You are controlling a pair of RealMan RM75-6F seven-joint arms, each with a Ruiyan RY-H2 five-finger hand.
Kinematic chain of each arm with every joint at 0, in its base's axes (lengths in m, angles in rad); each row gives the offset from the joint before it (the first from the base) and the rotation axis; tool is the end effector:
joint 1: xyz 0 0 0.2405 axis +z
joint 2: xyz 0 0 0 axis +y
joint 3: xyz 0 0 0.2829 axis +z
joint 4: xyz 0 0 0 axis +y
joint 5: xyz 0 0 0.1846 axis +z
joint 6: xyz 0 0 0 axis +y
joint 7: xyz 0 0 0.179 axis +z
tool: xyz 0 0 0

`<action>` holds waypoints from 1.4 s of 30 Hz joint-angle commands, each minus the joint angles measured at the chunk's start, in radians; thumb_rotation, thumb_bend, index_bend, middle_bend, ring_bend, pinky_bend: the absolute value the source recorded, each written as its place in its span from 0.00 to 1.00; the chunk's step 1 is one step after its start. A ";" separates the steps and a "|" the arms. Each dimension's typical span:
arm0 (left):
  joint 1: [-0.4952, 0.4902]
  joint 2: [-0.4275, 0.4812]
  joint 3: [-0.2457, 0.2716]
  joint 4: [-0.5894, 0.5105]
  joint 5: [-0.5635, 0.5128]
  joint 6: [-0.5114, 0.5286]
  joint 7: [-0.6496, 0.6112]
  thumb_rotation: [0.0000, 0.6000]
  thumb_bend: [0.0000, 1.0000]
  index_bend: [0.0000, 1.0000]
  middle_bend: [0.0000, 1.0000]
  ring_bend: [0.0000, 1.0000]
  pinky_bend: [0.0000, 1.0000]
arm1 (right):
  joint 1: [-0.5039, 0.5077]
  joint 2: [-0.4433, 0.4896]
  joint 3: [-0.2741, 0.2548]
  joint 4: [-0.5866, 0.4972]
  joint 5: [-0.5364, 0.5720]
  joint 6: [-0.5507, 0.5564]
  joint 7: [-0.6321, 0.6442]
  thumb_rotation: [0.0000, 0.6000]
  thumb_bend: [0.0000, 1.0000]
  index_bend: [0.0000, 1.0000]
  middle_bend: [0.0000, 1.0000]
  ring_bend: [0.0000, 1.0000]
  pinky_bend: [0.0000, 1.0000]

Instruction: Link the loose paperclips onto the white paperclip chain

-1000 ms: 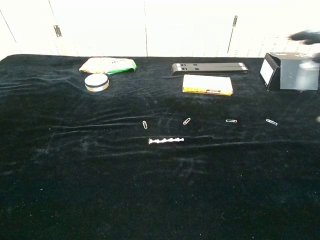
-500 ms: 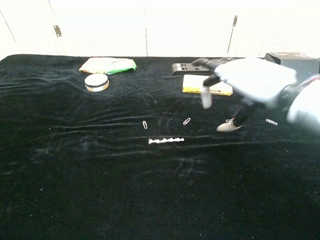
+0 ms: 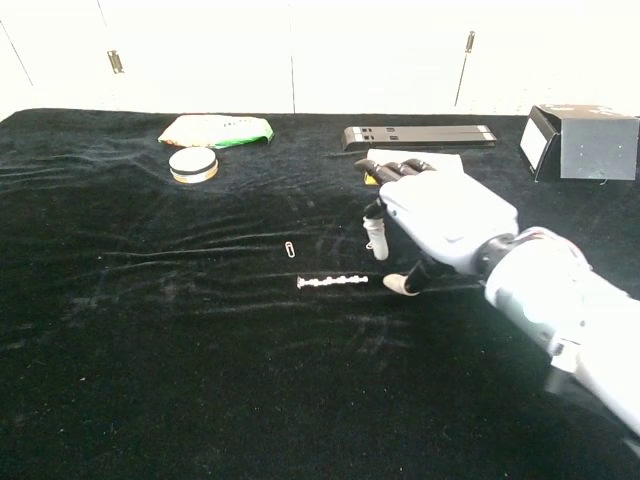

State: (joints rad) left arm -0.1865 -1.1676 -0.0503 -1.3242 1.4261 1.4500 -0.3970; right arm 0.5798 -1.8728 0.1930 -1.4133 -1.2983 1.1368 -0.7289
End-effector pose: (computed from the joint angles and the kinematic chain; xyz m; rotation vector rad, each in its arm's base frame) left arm -0.3605 0.2566 0.2112 -1.2939 -1.0000 -1.0610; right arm -0.1291 -0.3253 -0.0740 1.8488 -0.6831 0.9342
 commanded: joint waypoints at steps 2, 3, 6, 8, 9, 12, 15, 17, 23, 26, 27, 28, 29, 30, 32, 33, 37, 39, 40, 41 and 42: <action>0.010 0.011 -0.010 0.008 -0.014 -0.009 -0.038 1.00 0.24 0.15 0.20 0.08 0.00 | 0.024 -0.040 0.021 0.046 0.025 -0.006 -0.003 1.00 0.27 0.57 0.02 0.01 0.00; 0.013 0.016 -0.012 0.009 -0.021 -0.015 -0.047 1.00 0.24 0.14 0.20 0.08 0.00 | 0.026 -0.046 0.023 0.054 0.029 -0.007 -0.003 1.00 0.27 0.57 0.02 0.01 0.00; 0.027 0.036 -0.026 0.000 -0.063 -0.035 -0.070 1.00 0.24 0.14 0.20 0.08 0.00 | 0.034 -0.063 0.024 0.076 0.039 -0.010 0.001 1.00 0.28 0.57 0.02 0.01 0.00; 0.036 0.047 -0.037 -0.001 -0.080 -0.038 -0.090 1.00 0.25 0.14 0.20 0.08 0.00 | 0.041 -0.075 0.024 0.092 0.043 -0.011 0.006 1.00 0.28 0.57 0.02 0.01 0.00; 0.039 0.050 -0.040 0.000 -0.084 -0.039 -0.098 1.00 0.25 0.13 0.20 0.08 0.00 | 0.044 -0.080 0.024 0.099 0.044 -0.013 0.009 1.00 0.28 0.57 0.02 0.01 0.00; 0.044 0.058 -0.045 0.003 -0.093 -0.051 -0.105 1.00 0.25 0.13 0.20 0.08 0.00 | 0.053 -0.096 0.025 0.119 0.053 -0.020 0.013 1.00 0.28 0.57 0.02 0.01 0.00; 0.046 0.064 -0.051 0.003 -0.097 -0.062 -0.114 1.00 0.26 0.12 0.20 0.08 0.00 | 0.060 -0.108 0.023 0.132 0.059 -0.027 0.020 1.00 0.28 0.57 0.02 0.01 0.00; 0.050 0.067 -0.058 0.005 -0.102 -0.062 -0.123 1.00 0.27 0.11 0.20 0.08 0.00 | 0.065 -0.116 0.023 0.142 0.062 -0.029 0.022 1.00 0.28 0.57 0.02 0.01 0.00; 0.067 0.075 -0.069 0.021 -0.102 -0.056 -0.175 1.00 0.28 0.10 0.20 0.08 0.00 | 0.081 -0.135 0.031 0.170 0.077 -0.039 0.026 1.00 0.28 0.57 0.02 0.01 0.00; 0.071 0.078 -0.069 0.026 -0.096 -0.059 -0.189 1.00 0.28 0.10 0.20 0.08 0.00 | 0.091 -0.147 0.037 0.187 0.087 -0.046 0.028 1.00 0.30 0.57 0.02 0.01 0.00; 0.072 0.079 -0.070 0.027 -0.094 -0.058 -0.193 1.00 0.29 0.10 0.20 0.08 0.00 | 0.094 -0.152 0.039 0.194 0.090 -0.049 0.028 1.00 0.30 0.57 0.02 0.01 0.00; 0.074 0.079 -0.072 0.029 -0.092 -0.055 -0.198 1.00 0.29 0.10 0.20 0.08 0.00 | 0.099 -0.157 0.042 0.202 0.093 -0.052 0.029 1.00 0.30 0.57 0.02 0.01 0.00; 0.076 0.079 -0.073 0.032 -0.091 -0.053 -0.202 1.00 0.29 0.10 0.20 0.07 0.00 | 0.102 -0.161 0.044 0.208 0.096 -0.055 0.030 1.00 0.30 0.57 0.02 0.01 0.00; 0.078 0.079 -0.075 0.034 -0.091 -0.052 -0.206 1.00 0.30 0.10 0.20 0.07 0.00 | 0.105 -0.165 0.047 0.214 0.099 -0.057 0.030 1.00 0.31 0.57 0.02 0.01 0.00; 0.081 0.080 -0.078 0.039 -0.092 -0.051 -0.219 1.00 0.31 0.10 0.20 0.07 0.00 | 0.113 -0.174 0.052 0.228 0.106 -0.061 0.029 1.00 0.31 0.57 0.02 0.01 0.00; 0.082 0.080 -0.079 0.042 -0.092 -0.053 -0.224 1.00 0.32 0.10 0.20 0.07 0.00 | 0.116 -0.177 0.054 0.233 0.109 -0.063 0.028 1.00 0.31 0.57 0.02 0.01 0.00; 0.086 0.082 -0.081 0.053 -0.088 -0.060 -0.243 1.00 0.34 0.09 0.20 0.07 0.00 | 0.126 -0.187 0.059 0.250 0.120 -0.066 0.023 1.00 0.31 0.57 0.02 0.01 0.00; 0.086 0.081 -0.081 0.057 -0.083 -0.059 -0.247 1.00 0.34 0.09 0.20 0.07 0.00 | 0.128 -0.190 0.062 0.255 0.127 -0.067 0.021 1.00 0.31 0.57 0.02 0.01 0.00; 0.087 0.081 -0.081 0.058 -0.082 -0.059 -0.249 1.00 0.34 0.09 0.20 0.07 0.00 | 0.130 -0.192 0.063 0.257 0.131 -0.067 0.018 1.00 0.31 0.57 0.02 0.01 0.00; 0.088 0.081 -0.081 0.058 -0.081 -0.059 -0.251 1.00 0.34 0.09 0.20 0.07 0.00 | 0.131 -0.193 0.063 0.260 0.134 -0.068 0.015 1.00 0.31 0.57 0.02 0.01 0.00; 0.089 0.081 -0.081 0.059 -0.080 -0.059 -0.252 1.00 0.34 0.09 0.20 0.07 0.00 | 0.133 -0.195 0.064 0.264 0.139 -0.069 0.012 1.00 0.31 0.57 0.02 0.01 0.00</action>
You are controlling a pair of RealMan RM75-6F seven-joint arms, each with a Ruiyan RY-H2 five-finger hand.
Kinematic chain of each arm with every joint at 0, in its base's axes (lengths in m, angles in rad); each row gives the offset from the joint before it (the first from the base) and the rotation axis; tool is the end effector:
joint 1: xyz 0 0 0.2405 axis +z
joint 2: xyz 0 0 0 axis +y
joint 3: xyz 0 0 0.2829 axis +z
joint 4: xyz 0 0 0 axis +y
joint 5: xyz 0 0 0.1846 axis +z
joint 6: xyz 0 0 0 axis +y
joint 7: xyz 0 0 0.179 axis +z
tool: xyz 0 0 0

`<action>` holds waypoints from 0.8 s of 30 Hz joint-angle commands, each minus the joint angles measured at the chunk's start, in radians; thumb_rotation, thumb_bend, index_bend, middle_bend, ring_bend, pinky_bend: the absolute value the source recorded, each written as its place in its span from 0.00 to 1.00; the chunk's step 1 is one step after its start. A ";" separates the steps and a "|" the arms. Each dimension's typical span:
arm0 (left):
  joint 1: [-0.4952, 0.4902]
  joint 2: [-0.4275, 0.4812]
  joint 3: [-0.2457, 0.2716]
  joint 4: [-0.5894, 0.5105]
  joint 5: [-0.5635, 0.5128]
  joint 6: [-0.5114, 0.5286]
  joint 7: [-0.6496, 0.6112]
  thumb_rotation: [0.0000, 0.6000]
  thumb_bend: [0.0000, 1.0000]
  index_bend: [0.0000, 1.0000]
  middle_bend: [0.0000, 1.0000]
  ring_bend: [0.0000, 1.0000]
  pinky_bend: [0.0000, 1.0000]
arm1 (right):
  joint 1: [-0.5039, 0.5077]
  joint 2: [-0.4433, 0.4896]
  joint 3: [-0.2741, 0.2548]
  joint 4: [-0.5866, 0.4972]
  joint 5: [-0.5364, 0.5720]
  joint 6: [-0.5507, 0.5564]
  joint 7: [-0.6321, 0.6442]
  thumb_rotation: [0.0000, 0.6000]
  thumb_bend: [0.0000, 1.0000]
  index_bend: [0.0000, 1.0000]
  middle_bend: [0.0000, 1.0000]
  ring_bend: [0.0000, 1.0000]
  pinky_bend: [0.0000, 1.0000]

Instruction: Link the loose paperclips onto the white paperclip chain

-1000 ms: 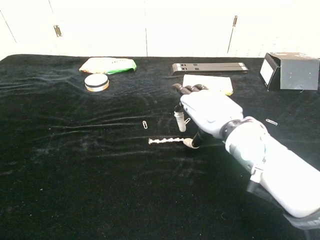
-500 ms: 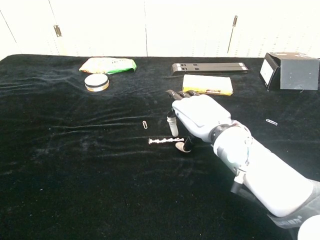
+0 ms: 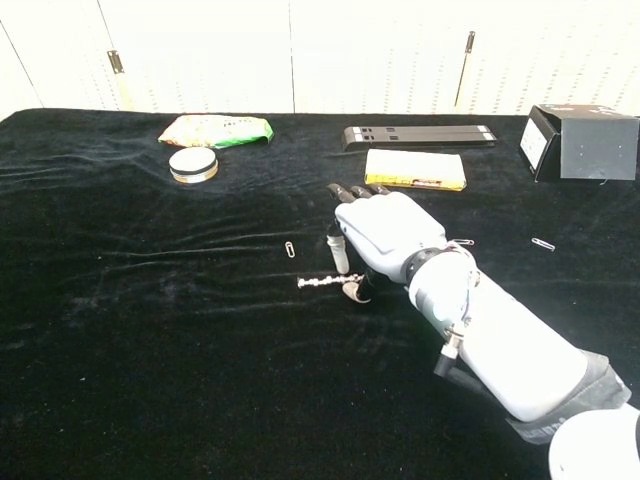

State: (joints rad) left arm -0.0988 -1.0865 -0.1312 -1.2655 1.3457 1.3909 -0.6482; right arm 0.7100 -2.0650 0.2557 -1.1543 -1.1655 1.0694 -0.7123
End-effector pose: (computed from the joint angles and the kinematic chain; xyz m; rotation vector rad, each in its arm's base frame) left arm -0.3993 0.2362 0.2689 -1.0565 -1.1008 -1.1034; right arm -0.1078 -0.3509 -0.1298 1.8468 -0.7529 0.8698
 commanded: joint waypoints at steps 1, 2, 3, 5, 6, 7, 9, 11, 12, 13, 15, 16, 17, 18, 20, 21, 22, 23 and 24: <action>0.002 0.000 -0.001 0.001 0.001 -0.001 -0.003 1.00 0.34 0.09 0.20 0.07 0.00 | 0.004 -0.004 0.002 0.006 0.012 -0.004 -0.009 1.00 0.31 0.57 0.02 0.01 0.00; 0.003 0.000 -0.002 0.002 0.000 -0.001 -0.004 1.00 0.34 0.09 0.20 0.07 0.00 | 0.006 -0.005 0.003 0.007 0.019 -0.009 -0.013 1.00 0.31 0.57 0.02 0.01 0.00; 0.003 0.000 -0.003 0.002 0.000 0.000 -0.002 1.00 0.34 0.09 0.20 0.07 0.00 | 0.007 -0.005 0.003 0.008 0.022 -0.011 -0.015 1.00 0.31 0.57 0.02 0.01 0.00; 0.005 0.000 -0.004 0.003 0.000 0.000 -0.001 1.00 0.34 0.09 0.20 0.07 0.00 | 0.010 -0.006 0.004 0.010 0.030 -0.016 -0.020 1.00 0.31 0.57 0.02 0.01 0.00; 0.006 0.000 -0.005 0.003 0.001 0.000 -0.002 1.00 0.34 0.09 0.20 0.07 0.00 | 0.012 -0.006 0.004 0.010 0.033 -0.017 -0.021 1.00 0.31 0.57 0.01 0.01 0.00; 0.006 0.001 -0.005 0.003 0.001 -0.001 -0.004 1.00 0.34 0.09 0.20 0.07 0.00 | 0.013 -0.006 0.005 0.011 0.035 -0.017 -0.023 1.00 0.31 0.57 0.01 0.01 0.00; 0.006 0.001 -0.006 0.004 0.001 -0.003 -0.003 1.00 0.34 0.09 0.20 0.07 0.00 | 0.015 -0.006 0.005 0.010 0.042 -0.019 -0.025 1.00 0.31 0.57 0.01 0.01 0.00; 0.006 0.001 -0.007 0.005 0.001 -0.006 -0.004 1.00 0.34 0.09 0.20 0.07 0.00 | 0.018 -0.004 0.006 0.010 0.048 -0.021 -0.030 1.00 0.31 0.57 0.01 0.01 0.00; 0.006 0.001 -0.007 0.005 0.001 -0.007 -0.004 1.00 0.34 0.08 0.20 0.07 0.00 | 0.019 -0.003 0.007 0.009 0.053 -0.024 -0.032 1.00 0.31 0.57 0.01 0.01 0.00; 0.006 0.002 -0.007 0.004 0.001 -0.008 -0.003 1.00 0.34 0.08 0.20 0.07 0.00 | 0.020 -0.002 0.008 0.008 0.058 -0.026 -0.036 1.00 0.31 0.57 0.01 0.01 0.00; 0.007 0.002 -0.008 0.003 0.001 -0.010 -0.002 1.00 0.34 0.08 0.20 0.07 0.00 | 0.024 0.000 0.010 0.007 0.068 -0.031 -0.043 1.00 0.31 0.57 0.01 0.01 0.00; 0.007 0.002 -0.009 0.003 0.001 -0.010 -0.001 1.00 0.34 0.08 0.20 0.07 0.00 | 0.025 0.000 0.010 0.006 0.073 -0.033 -0.044 1.00 0.31 0.57 0.01 0.01 0.00; 0.007 0.002 -0.009 0.003 0.001 -0.011 -0.001 1.00 0.34 0.08 0.21 0.07 0.00 | 0.027 0.001 0.011 0.005 0.075 -0.033 -0.044 1.00 0.31 0.57 0.01 0.01 0.00; 0.007 0.002 -0.010 0.003 0.001 -0.012 -0.001 1.00 0.34 0.08 0.21 0.07 0.00 | 0.028 0.001 0.010 0.004 0.075 -0.033 -0.043 1.00 0.31 0.57 0.01 0.01 0.00; 0.007 0.002 -0.011 0.004 0.000 -0.015 -0.001 1.00 0.34 0.08 0.21 0.07 0.00 | 0.029 0.003 0.008 0.002 0.075 -0.031 -0.040 1.00 0.31 0.57 0.01 0.01 0.00; 0.007 0.002 -0.011 0.003 0.000 -0.016 -0.001 1.00 0.34 0.08 0.21 0.07 0.00 | 0.029 0.003 0.007 0.001 0.075 -0.030 -0.039 1.00 0.31 0.57 0.01 0.01 0.00; 0.007 0.003 -0.011 0.003 0.000 -0.016 -0.001 1.00 0.34 0.08 0.21 0.07 0.00 | 0.030 0.004 0.007 0.001 0.075 -0.030 -0.039 1.00 0.31 0.57 0.01 0.01 0.00; 0.008 0.003 -0.011 0.003 0.000 -0.017 -0.001 1.00 0.34 0.08 0.21 0.07 0.00 | 0.030 0.005 0.005 0.001 0.077 -0.029 -0.040 1.00 0.31 0.57 0.01 0.01 0.00; 0.008 0.003 -0.012 0.003 0.001 -0.017 -0.002 1.00 0.34 0.08 0.21 0.07 0.00 | 0.030 0.006 0.005 -0.001 0.080 -0.030 -0.041 1.00 0.31 0.57 0.01 0.01 0.00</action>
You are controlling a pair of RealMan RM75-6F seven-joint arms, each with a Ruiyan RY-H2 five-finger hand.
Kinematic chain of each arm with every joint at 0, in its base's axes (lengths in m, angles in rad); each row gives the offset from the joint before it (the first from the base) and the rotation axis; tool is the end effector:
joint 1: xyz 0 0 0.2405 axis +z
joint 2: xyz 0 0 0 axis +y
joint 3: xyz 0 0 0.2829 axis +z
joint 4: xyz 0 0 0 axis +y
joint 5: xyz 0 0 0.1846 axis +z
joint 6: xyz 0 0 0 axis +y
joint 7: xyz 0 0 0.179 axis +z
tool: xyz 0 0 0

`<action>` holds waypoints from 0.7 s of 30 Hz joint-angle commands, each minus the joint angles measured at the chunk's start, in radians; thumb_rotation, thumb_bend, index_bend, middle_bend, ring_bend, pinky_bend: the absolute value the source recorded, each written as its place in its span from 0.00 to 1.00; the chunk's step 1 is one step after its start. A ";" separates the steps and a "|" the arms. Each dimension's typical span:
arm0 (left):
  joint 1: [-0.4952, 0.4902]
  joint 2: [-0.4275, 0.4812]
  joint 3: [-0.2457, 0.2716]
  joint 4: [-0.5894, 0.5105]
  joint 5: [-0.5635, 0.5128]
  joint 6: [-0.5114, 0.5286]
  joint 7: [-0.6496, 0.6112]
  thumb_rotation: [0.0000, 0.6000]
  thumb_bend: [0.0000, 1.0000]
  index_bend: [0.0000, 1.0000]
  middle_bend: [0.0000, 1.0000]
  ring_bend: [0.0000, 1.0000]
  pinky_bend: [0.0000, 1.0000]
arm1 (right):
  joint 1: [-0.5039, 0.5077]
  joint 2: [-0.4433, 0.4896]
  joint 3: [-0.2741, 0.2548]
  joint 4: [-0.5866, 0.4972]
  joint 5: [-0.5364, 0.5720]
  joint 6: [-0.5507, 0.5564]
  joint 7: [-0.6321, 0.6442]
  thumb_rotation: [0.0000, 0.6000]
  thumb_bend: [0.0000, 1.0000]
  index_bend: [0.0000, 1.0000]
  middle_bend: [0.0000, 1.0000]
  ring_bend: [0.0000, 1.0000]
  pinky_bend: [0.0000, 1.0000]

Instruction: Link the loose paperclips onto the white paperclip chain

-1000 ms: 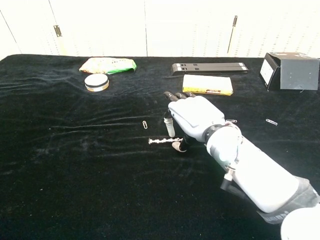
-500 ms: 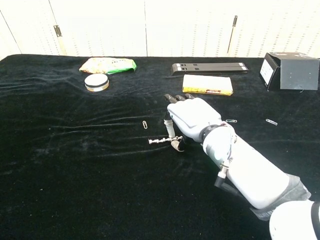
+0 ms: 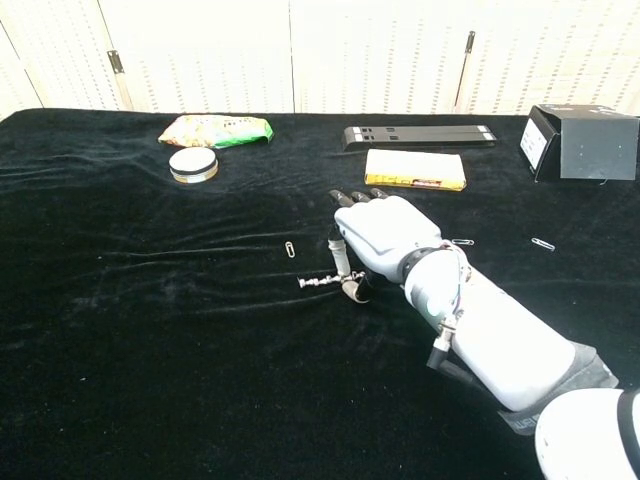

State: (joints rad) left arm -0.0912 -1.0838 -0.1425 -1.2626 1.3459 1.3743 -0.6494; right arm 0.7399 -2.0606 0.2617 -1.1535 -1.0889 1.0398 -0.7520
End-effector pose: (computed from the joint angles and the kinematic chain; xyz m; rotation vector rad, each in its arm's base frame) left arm -0.4021 0.2350 0.2704 -1.0488 -1.1071 -1.0920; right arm -0.1094 -0.3567 -0.1344 1.8652 -0.7735 0.8135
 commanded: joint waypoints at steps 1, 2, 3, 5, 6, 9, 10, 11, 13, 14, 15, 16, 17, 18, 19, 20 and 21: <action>0.000 0.001 -0.001 0.000 0.002 0.000 -0.001 1.00 0.34 0.08 0.21 0.07 0.00 | 0.001 0.003 -0.001 -0.003 0.005 0.001 -0.002 1.00 0.31 0.57 0.01 0.01 0.00; 0.001 0.001 -0.001 0.000 0.003 0.000 -0.002 1.00 0.34 0.08 0.22 0.08 0.00 | 0.001 0.003 -0.002 -0.003 0.006 0.003 -0.004 1.00 0.31 0.57 0.01 0.01 0.00; 0.001 0.001 -0.001 0.000 0.004 0.001 -0.003 1.00 0.34 0.08 0.22 0.08 0.00 | 0.002 0.004 -0.002 -0.004 0.006 0.004 -0.004 1.00 0.31 0.57 0.01 0.01 0.00; 0.002 0.001 -0.001 0.001 0.004 0.001 -0.005 1.00 0.34 0.08 0.22 0.08 0.00 | 0.003 0.006 -0.002 -0.005 0.012 0.003 -0.007 1.00 0.31 0.57 0.01 0.01 0.00; 0.003 0.002 -0.002 0.001 0.004 0.001 -0.006 1.00 0.34 0.08 0.22 0.08 0.00 | 0.004 0.007 -0.002 -0.005 0.016 0.001 -0.010 1.00 0.31 0.57 0.01 0.01 0.00; 0.004 0.002 -0.002 0.002 0.005 0.001 -0.007 1.00 0.34 0.08 0.22 0.08 0.00 | 0.007 0.008 -0.001 -0.007 0.027 -0.002 -0.014 1.00 0.31 0.55 0.01 0.01 0.00; 0.004 0.002 -0.002 0.003 0.005 0.001 -0.008 1.00 0.34 0.08 0.22 0.08 0.00 | 0.008 0.008 -0.001 -0.007 0.028 -0.002 -0.015 1.00 0.31 0.55 0.01 0.01 0.00; 0.004 0.002 -0.002 0.003 0.005 0.000 -0.008 1.00 0.34 0.08 0.22 0.08 0.00 | 0.009 0.009 -0.002 -0.008 0.030 -0.004 -0.015 1.00 0.31 0.55 0.01 0.01 0.00; 0.004 0.002 -0.003 0.003 0.005 -0.001 -0.009 1.00 0.34 0.08 0.22 0.08 0.00 | 0.011 0.010 -0.003 -0.008 0.033 -0.004 -0.015 1.00 0.31 0.55 0.01 0.01 0.00; 0.004 0.002 -0.003 0.003 0.006 0.000 -0.009 1.00 0.34 0.08 0.22 0.08 0.00 | 0.012 0.010 -0.003 -0.009 0.034 -0.004 -0.014 1.00 0.31 0.55 0.00 0.01 0.00; 0.005 0.002 -0.003 0.003 0.006 0.000 -0.009 1.00 0.34 0.08 0.22 0.08 0.00 | 0.012 0.010 -0.003 -0.009 0.035 -0.004 -0.014 1.00 0.31 0.55 0.00 0.01 0.00; 0.005 0.003 -0.003 0.003 0.007 0.000 -0.010 1.00 0.35 0.08 0.22 0.08 0.00 | 0.013 0.011 -0.003 -0.008 0.037 -0.004 -0.015 1.00 0.31 0.55 0.00 0.01 0.00; 0.005 0.003 -0.004 0.003 0.007 0.000 -0.010 1.00 0.35 0.08 0.23 0.08 0.00 | 0.014 0.011 -0.004 -0.008 0.038 -0.003 -0.016 1.00 0.31 0.55 0.00 0.01 0.00; 0.005 0.003 -0.004 0.003 0.007 0.000 -0.011 1.00 0.35 0.08 0.23 0.08 0.00 | 0.015 0.011 -0.004 -0.008 0.040 -0.003 -0.017 1.00 0.31 0.55 0.00 0.01 0.00; 0.005 0.003 -0.004 0.003 0.007 0.000 -0.011 1.00 0.35 0.08 0.23 0.08 0.00 | 0.016 0.012 -0.005 -0.007 0.042 -0.004 -0.020 1.00 0.31 0.55 0.00 0.01 0.00; 0.006 0.003 -0.004 0.003 0.007 -0.001 -0.011 1.00 0.35 0.08 0.23 0.08 0.00 | 0.017 0.013 -0.006 -0.007 0.046 -0.007 -0.023 1.00 0.31 0.55 0.01 0.01 0.00; 0.006 0.003 -0.004 0.004 0.007 -0.001 -0.011 1.00 0.35 0.08 0.23 0.08 0.00 | 0.018 0.014 -0.007 -0.007 0.050 -0.008 -0.028 1.00 0.31 0.55 0.01 0.01 0.00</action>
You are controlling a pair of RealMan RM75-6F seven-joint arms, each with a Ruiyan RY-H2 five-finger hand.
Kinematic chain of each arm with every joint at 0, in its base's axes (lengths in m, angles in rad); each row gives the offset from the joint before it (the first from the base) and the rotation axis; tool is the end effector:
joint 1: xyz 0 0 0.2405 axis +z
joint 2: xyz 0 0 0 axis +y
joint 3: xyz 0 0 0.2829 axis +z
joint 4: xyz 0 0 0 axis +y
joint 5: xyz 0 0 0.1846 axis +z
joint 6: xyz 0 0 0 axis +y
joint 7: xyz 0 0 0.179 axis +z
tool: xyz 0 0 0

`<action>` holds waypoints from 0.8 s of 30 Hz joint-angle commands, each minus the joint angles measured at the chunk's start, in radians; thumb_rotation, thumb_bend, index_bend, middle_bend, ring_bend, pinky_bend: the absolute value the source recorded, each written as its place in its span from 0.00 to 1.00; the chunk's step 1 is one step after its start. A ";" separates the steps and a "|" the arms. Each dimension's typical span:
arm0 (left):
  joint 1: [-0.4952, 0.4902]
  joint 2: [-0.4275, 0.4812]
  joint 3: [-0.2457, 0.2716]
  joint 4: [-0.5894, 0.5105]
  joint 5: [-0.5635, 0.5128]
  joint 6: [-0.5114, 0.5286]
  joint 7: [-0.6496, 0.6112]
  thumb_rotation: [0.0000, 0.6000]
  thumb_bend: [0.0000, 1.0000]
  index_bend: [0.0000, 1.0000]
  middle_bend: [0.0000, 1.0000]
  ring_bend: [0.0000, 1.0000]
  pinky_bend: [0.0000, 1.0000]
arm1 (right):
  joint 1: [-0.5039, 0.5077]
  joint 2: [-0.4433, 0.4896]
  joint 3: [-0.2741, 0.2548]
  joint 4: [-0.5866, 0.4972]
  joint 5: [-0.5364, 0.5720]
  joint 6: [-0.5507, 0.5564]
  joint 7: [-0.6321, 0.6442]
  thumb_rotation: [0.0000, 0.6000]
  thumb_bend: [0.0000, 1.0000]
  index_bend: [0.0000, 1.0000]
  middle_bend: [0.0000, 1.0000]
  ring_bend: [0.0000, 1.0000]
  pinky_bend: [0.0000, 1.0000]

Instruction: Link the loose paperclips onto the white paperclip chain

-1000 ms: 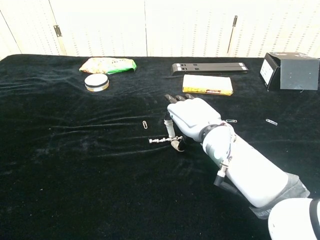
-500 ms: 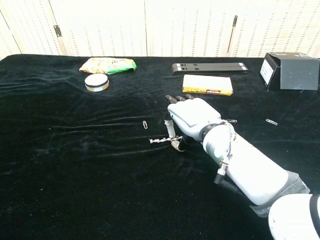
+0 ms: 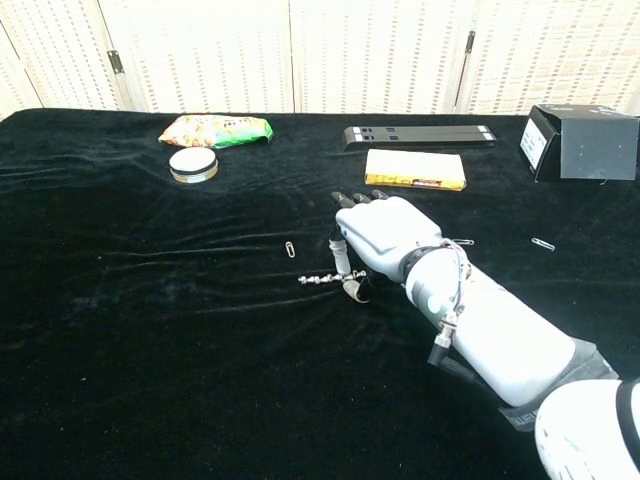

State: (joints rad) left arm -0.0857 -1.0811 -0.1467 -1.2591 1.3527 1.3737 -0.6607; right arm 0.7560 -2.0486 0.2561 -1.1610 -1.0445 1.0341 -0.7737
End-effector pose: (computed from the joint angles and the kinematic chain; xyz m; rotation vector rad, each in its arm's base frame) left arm -0.4026 0.2337 0.2720 -1.0476 -1.1089 -1.0965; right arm -0.1120 -0.3599 -0.1340 1.8723 -0.7779 0.7816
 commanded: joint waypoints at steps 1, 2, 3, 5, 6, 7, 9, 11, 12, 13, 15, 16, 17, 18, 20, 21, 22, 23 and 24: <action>0.000 0.000 0.000 0.000 0.000 0.000 -0.001 1.00 0.35 0.08 0.23 0.08 0.00 | 0.003 0.001 -0.002 0.002 0.008 -0.002 -0.013 1.00 0.31 0.55 0.02 0.01 0.00; 0.001 0.000 0.000 0.001 0.000 0.000 -0.001 1.00 0.35 0.08 0.23 0.08 0.00 | 0.005 0.000 -0.003 0.005 0.010 -0.001 -0.017 1.00 0.31 0.56 0.02 0.01 0.00; 0.001 0.000 -0.001 0.001 0.000 0.000 -0.001 1.00 0.35 0.08 0.23 0.08 0.00 | 0.005 0.000 -0.004 0.006 0.013 0.000 -0.022 1.00 0.33 0.58 0.04 0.01 0.00; 0.002 0.000 -0.001 0.001 0.000 0.001 -0.003 1.00 0.35 0.08 0.23 0.08 0.00 | 0.008 -0.002 -0.003 0.009 0.020 0.004 -0.036 1.00 0.35 0.63 0.06 0.02 0.00; 0.002 0.000 -0.002 0.001 -0.001 0.001 -0.003 1.00 0.36 0.08 0.23 0.09 0.00 | 0.009 -0.002 -0.003 0.010 0.024 0.006 -0.043 1.00 0.37 0.67 0.07 0.02 0.00; 0.003 0.000 -0.002 0.002 0.000 0.001 -0.004 1.00 0.36 0.08 0.23 0.09 0.00 | 0.009 -0.002 -0.002 0.009 0.030 0.007 -0.049 1.00 0.38 0.68 0.08 0.03 0.00; 0.004 0.001 -0.002 0.002 0.001 0.002 -0.008 1.00 0.36 0.08 0.23 0.09 0.00 | 0.010 0.000 0.000 0.004 0.034 0.011 -0.051 1.00 0.41 0.74 0.11 0.05 0.00; 0.004 0.000 -0.002 0.003 0.002 0.003 -0.009 1.00 0.36 0.08 0.23 0.09 0.00 | 0.010 0.004 0.000 -0.003 0.028 0.019 -0.047 1.00 0.42 0.78 0.14 0.06 0.00; 0.005 0.001 -0.002 0.003 0.003 0.004 -0.011 1.00 0.36 0.08 0.23 0.09 0.00 | 0.009 0.006 0.000 -0.008 0.026 0.022 -0.043 1.00 0.43 0.80 0.15 0.07 0.00; 0.005 0.001 -0.001 0.003 0.004 0.004 -0.012 1.00 0.36 0.08 0.23 0.09 0.00 | 0.008 0.010 0.000 -0.015 0.023 0.026 -0.038 1.00 0.43 0.81 0.16 0.07 0.00; 0.005 0.000 -0.001 0.004 0.006 0.004 -0.012 1.00 0.36 0.08 0.23 0.09 0.00 | 0.005 0.018 -0.001 -0.029 0.008 0.039 -0.023 1.00 0.44 0.84 0.18 0.08 0.00; 0.005 0.000 -0.001 0.004 0.006 0.005 -0.012 1.00 0.36 0.08 0.23 0.09 0.00 | 0.003 0.023 -0.001 -0.036 0.004 0.044 -0.018 1.00 0.45 0.85 0.19 0.08 0.00; 0.005 -0.001 -0.001 0.005 0.006 0.005 -0.011 1.00 0.37 0.08 0.23 0.09 0.00 | 0.001 0.029 -0.001 -0.048 -0.003 0.050 -0.011 1.00 0.45 0.86 0.20 0.08 0.00; 0.005 -0.001 -0.001 0.004 0.006 0.005 -0.010 1.00 0.37 0.07 0.23 0.09 0.00 | -0.001 0.034 -0.001 -0.055 -0.007 0.056 -0.007 1.00 0.45 0.87 0.20 0.08 0.00; 0.005 0.000 -0.001 0.003 0.007 0.004 -0.010 1.00 0.36 0.07 0.23 0.09 0.00 | -0.005 0.047 0.000 -0.074 -0.015 0.068 -0.001 1.00 0.46 0.88 0.21 0.09 0.00; 0.005 0.000 -0.001 0.003 0.006 0.004 -0.009 1.00 0.37 0.07 0.23 0.09 0.00 | -0.007 0.052 0.000 -0.081 -0.019 0.073 0.001 1.00 0.46 0.88 0.21 0.09 0.00; 0.005 -0.001 -0.002 0.002 0.005 0.004 -0.007 1.00 0.37 0.07 0.23 0.09 0.00 | -0.010 0.059 0.000 -0.092 -0.022 0.079 0.003 1.00 0.46 0.88 0.22 0.09 0.00; 0.004 -0.001 -0.002 0.002 0.005 0.003 -0.005 1.00 0.37 0.07 0.23 0.09 0.00 | -0.011 0.065 0.000 -0.100 -0.025 0.083 0.006 1.00 0.46 0.89 0.22 0.09 0.00; 0.004 -0.001 -0.003 0.001 0.004 0.003 -0.002 1.00 0.37 0.07 0.23 0.09 0.00 | -0.013 0.070 -0.001 -0.108 -0.029 0.087 0.010 1.00 0.46 0.89 0.22 0.09 0.00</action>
State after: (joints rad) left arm -0.0813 -1.0820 -0.1490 -1.2580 1.3571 1.3769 -0.6635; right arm 0.7464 -1.9852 0.2556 -1.2613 -1.0679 1.1149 -0.7685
